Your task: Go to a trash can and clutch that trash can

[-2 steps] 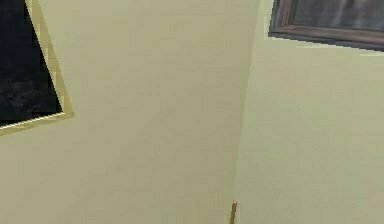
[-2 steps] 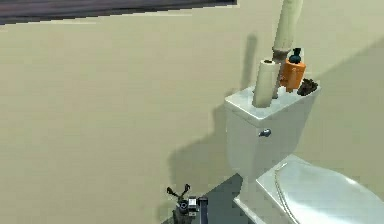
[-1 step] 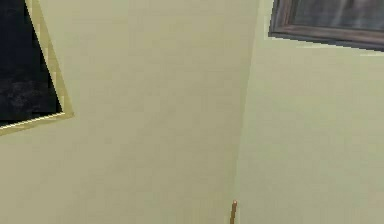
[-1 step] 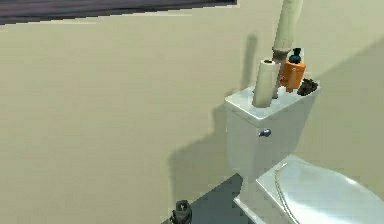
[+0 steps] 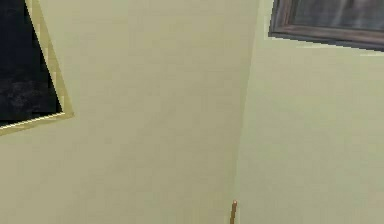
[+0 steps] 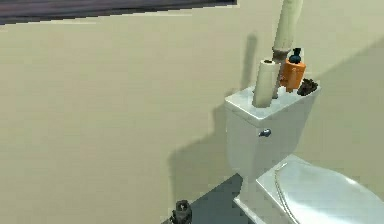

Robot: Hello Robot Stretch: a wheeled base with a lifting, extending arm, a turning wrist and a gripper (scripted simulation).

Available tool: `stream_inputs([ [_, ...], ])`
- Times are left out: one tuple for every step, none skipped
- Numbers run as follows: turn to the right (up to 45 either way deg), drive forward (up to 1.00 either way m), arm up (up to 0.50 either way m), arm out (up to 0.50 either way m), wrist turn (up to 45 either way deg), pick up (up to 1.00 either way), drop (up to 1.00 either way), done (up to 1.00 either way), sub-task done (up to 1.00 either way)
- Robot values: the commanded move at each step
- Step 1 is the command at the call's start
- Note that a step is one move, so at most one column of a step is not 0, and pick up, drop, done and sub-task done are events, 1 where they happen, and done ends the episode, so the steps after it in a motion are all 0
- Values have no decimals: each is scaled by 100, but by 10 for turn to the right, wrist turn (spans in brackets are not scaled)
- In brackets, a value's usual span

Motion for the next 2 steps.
stream_inputs([
  [0,0,10,0,0,0,0,0,0],
  [0,0,0,0,0,0,0,100,0],
])
